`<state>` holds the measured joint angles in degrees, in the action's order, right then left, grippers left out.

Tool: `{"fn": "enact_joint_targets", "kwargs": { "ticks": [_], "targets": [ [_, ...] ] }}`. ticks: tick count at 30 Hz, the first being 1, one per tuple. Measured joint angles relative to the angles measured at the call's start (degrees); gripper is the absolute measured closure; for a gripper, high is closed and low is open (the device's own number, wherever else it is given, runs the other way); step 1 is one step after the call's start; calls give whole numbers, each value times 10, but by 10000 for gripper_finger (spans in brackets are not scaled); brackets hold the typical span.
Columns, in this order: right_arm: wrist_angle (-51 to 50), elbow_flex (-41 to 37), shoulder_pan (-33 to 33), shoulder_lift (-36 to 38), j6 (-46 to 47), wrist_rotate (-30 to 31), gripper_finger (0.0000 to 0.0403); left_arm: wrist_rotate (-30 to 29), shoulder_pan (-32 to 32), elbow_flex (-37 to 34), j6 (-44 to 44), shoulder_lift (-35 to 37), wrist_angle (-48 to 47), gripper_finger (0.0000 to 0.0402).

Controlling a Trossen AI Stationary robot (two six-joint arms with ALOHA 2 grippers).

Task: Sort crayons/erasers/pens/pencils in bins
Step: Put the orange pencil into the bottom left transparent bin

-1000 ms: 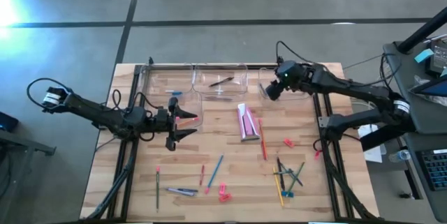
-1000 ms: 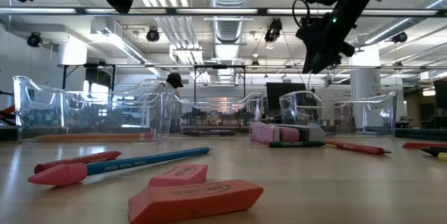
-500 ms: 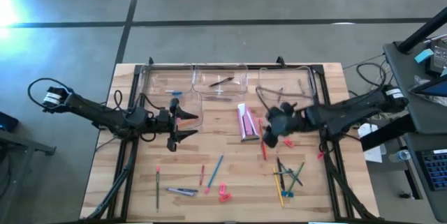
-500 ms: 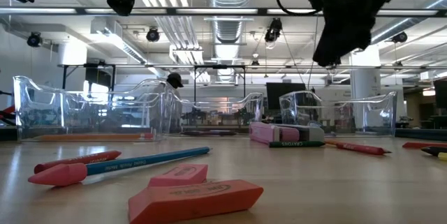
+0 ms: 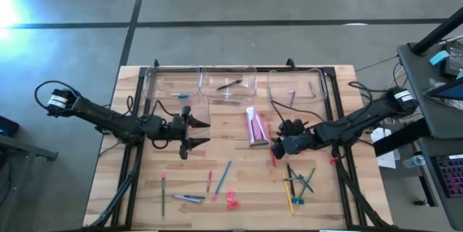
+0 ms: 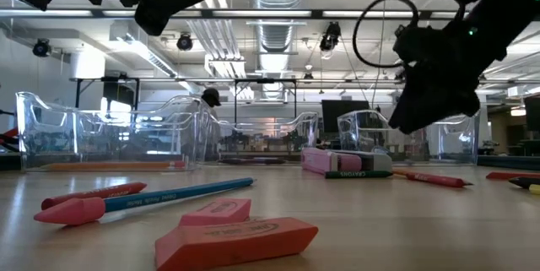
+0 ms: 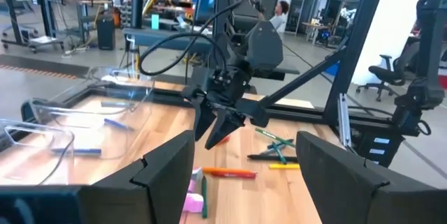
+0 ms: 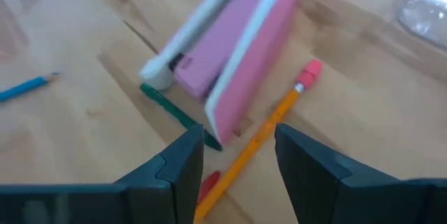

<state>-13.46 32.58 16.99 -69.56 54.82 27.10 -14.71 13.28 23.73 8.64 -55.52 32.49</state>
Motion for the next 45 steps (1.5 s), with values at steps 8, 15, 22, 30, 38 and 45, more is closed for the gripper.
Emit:
{"fn": "enact_joint_targets", "kwargs": {
  "ticks": [8,15,22,30,38,45],
  "targets": [
    [21,-18,-8,-55,7,14,237,0,0,9,0,1,-4,165],
    [69,-18,-13,-113,5,11,236,0,0,7,-2,1,-7,165],
    [72,-9,-14,-158,18,13,236,0,0,10,-1,0,-19,165],
    [48,-9,-14,-162,31,11,279,-1,0,10,0,0,-20,165],
    [31,-10,-14,-140,26,-1,353,-1,0,10,0,0,-22,165],
    [9,-13,-14,-89,21,-12,386,-1,0,10,0,0,-22,165]
  ]
}}
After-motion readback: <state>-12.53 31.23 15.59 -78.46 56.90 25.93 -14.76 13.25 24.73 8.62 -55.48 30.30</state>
